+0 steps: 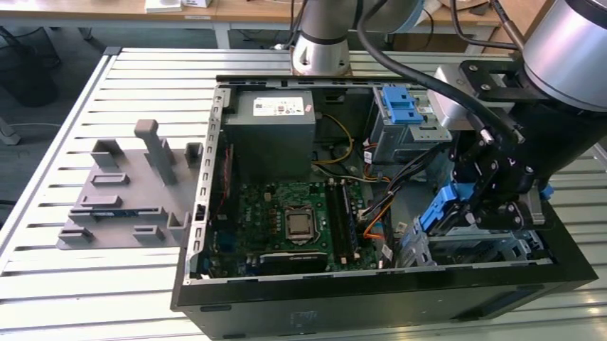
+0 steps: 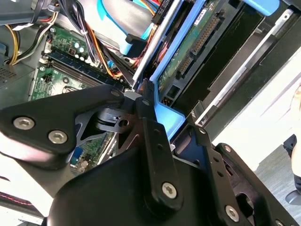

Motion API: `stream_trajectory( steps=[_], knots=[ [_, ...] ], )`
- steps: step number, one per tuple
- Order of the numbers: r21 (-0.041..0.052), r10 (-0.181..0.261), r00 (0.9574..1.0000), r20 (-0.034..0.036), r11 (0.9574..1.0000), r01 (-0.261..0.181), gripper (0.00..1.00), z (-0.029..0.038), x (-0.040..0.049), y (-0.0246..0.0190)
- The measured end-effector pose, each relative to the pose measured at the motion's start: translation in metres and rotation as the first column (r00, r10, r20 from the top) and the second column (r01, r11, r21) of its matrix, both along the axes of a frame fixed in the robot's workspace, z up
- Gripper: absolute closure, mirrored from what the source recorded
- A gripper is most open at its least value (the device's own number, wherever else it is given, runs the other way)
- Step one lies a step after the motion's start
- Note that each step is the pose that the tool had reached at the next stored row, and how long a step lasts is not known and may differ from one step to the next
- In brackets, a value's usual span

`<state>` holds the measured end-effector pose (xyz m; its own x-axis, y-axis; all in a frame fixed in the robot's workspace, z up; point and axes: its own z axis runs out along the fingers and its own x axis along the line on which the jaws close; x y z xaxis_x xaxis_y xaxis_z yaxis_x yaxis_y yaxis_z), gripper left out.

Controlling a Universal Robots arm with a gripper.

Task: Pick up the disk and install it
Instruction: 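Insert the disk into the insertion slot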

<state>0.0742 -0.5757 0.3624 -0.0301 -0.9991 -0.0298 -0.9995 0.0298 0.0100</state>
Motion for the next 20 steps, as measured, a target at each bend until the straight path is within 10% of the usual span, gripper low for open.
stream_trajectory(
  steps=[20],
  knots=[
    [0.0001, 0.000, 1.0000, 0.0000, 1.0000, 0.000, 0.64, -0.0159, 0.0001, 0.0000]
  ],
)
